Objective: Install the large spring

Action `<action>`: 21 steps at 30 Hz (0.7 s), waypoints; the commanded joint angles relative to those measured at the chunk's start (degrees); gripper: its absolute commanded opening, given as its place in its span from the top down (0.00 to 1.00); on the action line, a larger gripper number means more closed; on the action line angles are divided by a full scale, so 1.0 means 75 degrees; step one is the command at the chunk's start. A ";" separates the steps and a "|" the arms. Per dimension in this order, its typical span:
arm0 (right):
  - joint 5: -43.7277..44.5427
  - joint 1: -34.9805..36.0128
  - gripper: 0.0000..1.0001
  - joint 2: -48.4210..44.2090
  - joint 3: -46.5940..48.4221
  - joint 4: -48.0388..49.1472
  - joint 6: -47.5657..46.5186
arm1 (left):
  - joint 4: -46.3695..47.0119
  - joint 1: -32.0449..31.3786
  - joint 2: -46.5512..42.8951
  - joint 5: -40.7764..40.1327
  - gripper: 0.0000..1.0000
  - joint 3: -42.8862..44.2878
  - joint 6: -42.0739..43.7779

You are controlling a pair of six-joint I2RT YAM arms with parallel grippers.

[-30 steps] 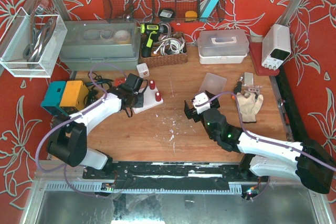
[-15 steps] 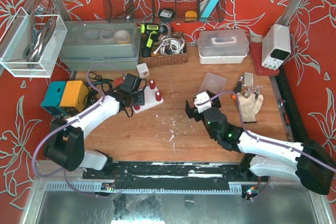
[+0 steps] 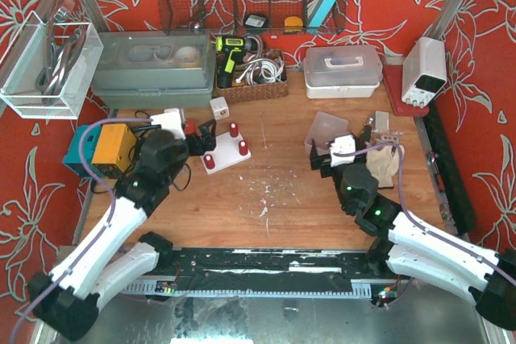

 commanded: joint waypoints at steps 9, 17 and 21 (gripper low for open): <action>0.0900 -0.1804 0.01 -0.0300 0.0286 0.0027 -0.0745 | 0.4711 0.0045 -0.2189 -0.1196 0.00 -0.3683 0.1875; 0.1077 -0.3124 0.01 0.1080 0.0486 -0.0562 -0.0466 | 0.6898 0.0045 -0.1182 -0.1644 0.00 -0.5020 0.4169; 0.0614 -0.3812 0.01 0.1270 0.0005 0.0133 -0.0322 | 0.8485 0.0243 -0.0224 -0.1675 0.01 -0.5723 0.4524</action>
